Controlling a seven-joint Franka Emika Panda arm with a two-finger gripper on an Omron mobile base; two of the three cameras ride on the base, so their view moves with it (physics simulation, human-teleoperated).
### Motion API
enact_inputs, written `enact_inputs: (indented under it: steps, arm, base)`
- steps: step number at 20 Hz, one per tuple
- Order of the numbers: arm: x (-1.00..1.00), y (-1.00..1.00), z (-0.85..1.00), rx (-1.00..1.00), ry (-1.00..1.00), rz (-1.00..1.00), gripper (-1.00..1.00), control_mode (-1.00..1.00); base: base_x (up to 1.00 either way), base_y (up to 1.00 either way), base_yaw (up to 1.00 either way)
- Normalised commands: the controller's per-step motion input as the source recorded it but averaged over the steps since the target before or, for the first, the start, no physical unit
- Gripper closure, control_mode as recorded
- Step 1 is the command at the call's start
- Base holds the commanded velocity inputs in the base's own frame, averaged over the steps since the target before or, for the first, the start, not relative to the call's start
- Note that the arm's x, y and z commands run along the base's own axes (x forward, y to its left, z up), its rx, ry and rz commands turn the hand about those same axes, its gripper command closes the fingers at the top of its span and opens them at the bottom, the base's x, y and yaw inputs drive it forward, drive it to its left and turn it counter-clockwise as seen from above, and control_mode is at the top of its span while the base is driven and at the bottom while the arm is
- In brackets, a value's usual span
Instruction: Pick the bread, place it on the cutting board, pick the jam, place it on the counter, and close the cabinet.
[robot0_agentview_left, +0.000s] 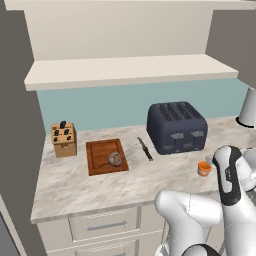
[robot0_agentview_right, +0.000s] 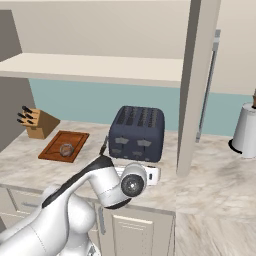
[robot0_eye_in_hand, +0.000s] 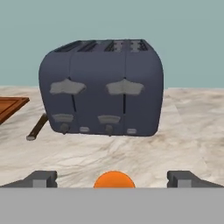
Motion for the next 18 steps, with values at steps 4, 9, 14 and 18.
enact_inputs:
  steps: [4, 9, 14, 18]
  arm:
    - [-0.05, 0.00, 0.31, 0.00, -0.05, 0.00, -1.00, -1.00]
    - [-0.04, 0.00, 0.27, 0.00, -0.04, 0.00, -1.00, -1.00]
    - [-0.05, 0.00, 0.27, 0.00, -0.01, 0.00, -1.00, -1.00]
    - [-0.09, 0.00, 0.28, 0.00, 0.00, 0.00, -1.00, -1.00]
  base:
    - [0.00, 0.00, 0.00]
    - [0.00, 0.00, 0.00]
    - [0.00, 0.00, 0.00]
    - [0.00, 0.00, 0.00]
